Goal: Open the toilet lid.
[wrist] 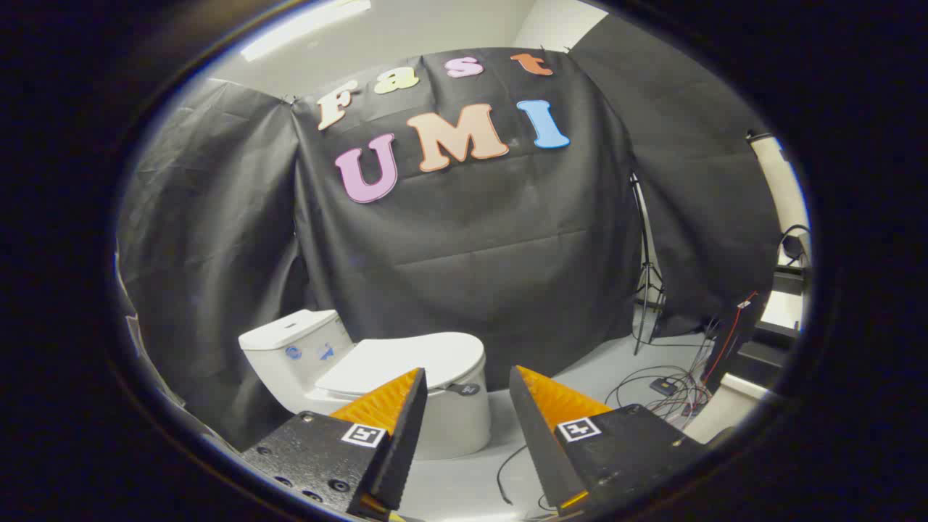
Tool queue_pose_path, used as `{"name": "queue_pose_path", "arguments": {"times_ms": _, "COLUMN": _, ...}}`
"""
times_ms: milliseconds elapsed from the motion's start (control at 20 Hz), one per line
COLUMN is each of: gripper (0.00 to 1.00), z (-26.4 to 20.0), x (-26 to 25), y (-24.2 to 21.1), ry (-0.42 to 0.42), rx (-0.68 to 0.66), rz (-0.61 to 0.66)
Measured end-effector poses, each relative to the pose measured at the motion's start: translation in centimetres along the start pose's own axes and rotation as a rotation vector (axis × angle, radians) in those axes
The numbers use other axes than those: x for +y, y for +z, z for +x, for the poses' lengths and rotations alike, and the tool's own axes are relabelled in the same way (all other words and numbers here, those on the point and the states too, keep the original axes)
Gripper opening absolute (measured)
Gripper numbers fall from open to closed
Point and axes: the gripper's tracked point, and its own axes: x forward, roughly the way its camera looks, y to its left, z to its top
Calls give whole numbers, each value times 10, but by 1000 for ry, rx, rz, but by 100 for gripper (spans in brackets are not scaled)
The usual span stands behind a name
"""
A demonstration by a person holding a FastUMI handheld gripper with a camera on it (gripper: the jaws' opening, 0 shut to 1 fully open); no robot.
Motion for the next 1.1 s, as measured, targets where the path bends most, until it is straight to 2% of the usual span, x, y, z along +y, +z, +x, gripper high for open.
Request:
{"name": "queue_pose_path", "arguments": {"times_ms": 350, "gripper": 63, "z": -7, "x": 3, "y": 5, "ry": -6, "rx": -55, "rz": -35}}
{"name": "queue_pose_path", "arguments": {"times_ms": 750, "gripper": 63, "z": -21, "x": 1, "y": 17, "ry": -17, "rx": -138, "rz": -21}}
{"name": "queue_pose_path", "arguments": {"times_ms": 1100, "gripper": 63, "z": -24, "x": -1, "y": 19, "ry": -19, "rx": -152, "rz": -12}}
